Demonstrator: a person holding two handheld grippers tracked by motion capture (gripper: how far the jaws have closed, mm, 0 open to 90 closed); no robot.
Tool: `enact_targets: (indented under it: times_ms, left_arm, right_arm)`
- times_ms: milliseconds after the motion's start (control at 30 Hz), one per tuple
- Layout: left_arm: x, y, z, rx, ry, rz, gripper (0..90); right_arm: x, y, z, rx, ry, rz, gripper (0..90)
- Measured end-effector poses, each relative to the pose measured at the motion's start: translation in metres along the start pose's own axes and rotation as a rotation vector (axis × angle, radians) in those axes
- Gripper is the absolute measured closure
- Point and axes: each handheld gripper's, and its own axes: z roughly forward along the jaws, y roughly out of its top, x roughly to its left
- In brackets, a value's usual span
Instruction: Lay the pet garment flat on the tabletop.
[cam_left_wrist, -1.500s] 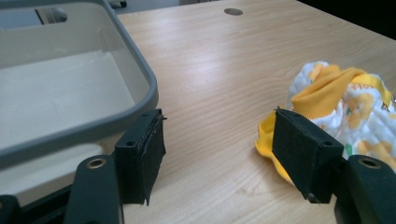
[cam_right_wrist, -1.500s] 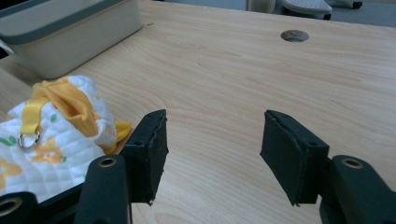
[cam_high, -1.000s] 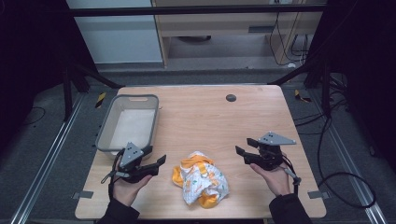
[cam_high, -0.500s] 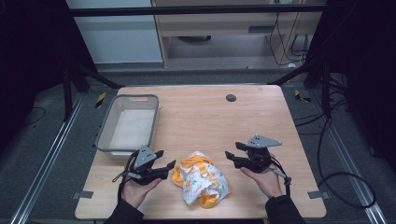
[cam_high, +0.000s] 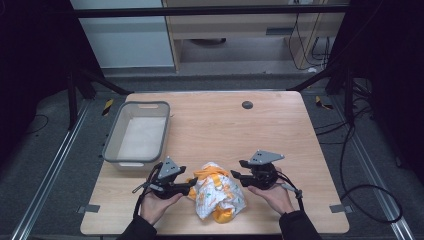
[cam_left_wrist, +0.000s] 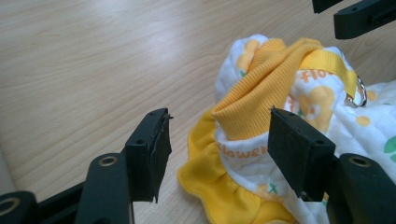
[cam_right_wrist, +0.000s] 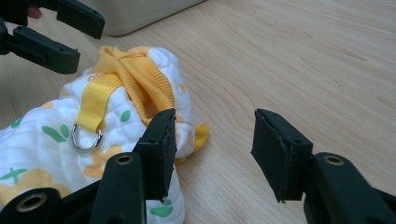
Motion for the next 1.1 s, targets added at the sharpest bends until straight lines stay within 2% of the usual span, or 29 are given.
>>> enact_targets:
  times_ms: [333,600,800,833,933,1033,1100]
  left_arm:
    - [-0.005,-0.002,0.01,0.04,-0.035,0.023,35.8]
    - [-0.007,-0.003,0.017,0.062,-0.073,0.038,38.3]
    - [-0.009,-0.004,0.02,0.081,-0.085,0.059,50.0]
    - [-0.009,-0.005,0.018,0.076,-0.085,0.048,56.2]
    - [-0.008,-0.005,0.017,0.079,-0.09,0.041,65.5]
    - [-0.008,-0.004,0.015,0.079,-0.085,0.037,72.6]
    - [-0.009,-0.003,0.014,0.076,-0.083,0.039,74.2]
  right_arm:
    - [0.006,-0.004,0.013,0.032,0.059,-0.023,53.9]
    - [0.009,-0.005,0.019,0.041,0.114,-0.032,57.8]
    - [0.011,-0.007,0.022,0.05,0.149,-0.045,59.2]
    - [0.012,-0.007,0.023,0.052,0.155,-0.045,59.8]
    - [0.013,-0.007,0.025,0.053,0.158,-0.049,60.2]
    - [0.016,-0.007,0.028,0.053,0.158,-0.059,61.7]
    - [0.017,-0.007,0.029,0.054,0.156,-0.06,62.5]
